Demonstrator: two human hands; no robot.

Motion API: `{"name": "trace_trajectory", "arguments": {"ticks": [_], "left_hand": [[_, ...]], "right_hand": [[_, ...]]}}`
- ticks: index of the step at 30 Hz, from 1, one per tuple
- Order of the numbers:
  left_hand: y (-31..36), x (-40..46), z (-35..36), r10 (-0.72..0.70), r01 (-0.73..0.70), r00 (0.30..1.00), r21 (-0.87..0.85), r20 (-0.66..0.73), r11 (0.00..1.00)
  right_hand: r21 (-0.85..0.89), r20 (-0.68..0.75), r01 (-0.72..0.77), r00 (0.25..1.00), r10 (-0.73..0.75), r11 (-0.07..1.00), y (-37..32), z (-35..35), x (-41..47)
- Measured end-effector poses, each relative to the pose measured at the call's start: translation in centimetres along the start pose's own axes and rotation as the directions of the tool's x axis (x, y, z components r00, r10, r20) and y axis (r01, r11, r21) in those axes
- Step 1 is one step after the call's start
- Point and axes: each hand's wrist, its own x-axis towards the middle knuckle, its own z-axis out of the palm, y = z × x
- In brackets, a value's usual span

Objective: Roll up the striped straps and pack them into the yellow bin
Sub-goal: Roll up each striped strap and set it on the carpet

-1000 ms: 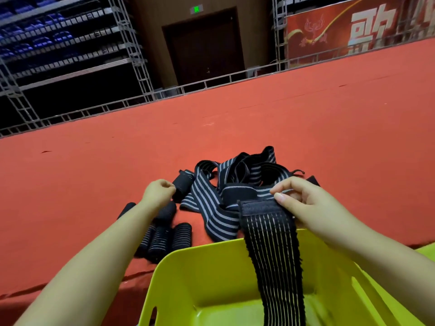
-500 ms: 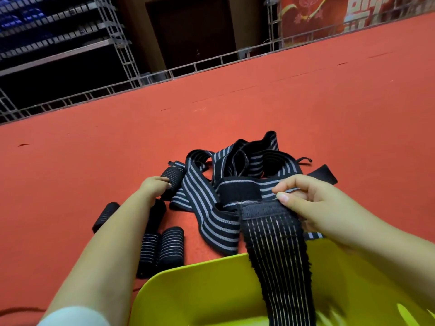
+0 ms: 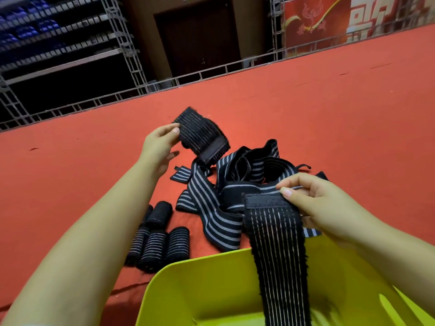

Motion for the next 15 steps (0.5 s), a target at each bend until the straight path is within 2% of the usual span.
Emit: {"name": "trace_trajectory", "arguments": {"ticks": [7,11,15], "left_hand": [[5.2,-9.8,2.0,0.038,-0.001,0.976,-0.17,0.212,0.985],[5.7,-16.0,2.2,0.015,0.054,0.971,-0.28,0.239,0.958],[5.1,-21.6,2.5,-0.004,0.098,0.971,-0.385,0.237,0.918]], "right_hand": [[0.109,0.009,-0.005,1.0,0.004,0.994,-1.9,-0.8,-3.5],[0.093,0.106,-0.01,0.994,0.0,0.996,-2.6,-0.4,-6.8],[0.117,0.092,0.015,0.995,-0.026,0.993,-2.7,0.1,-10.4]]}}
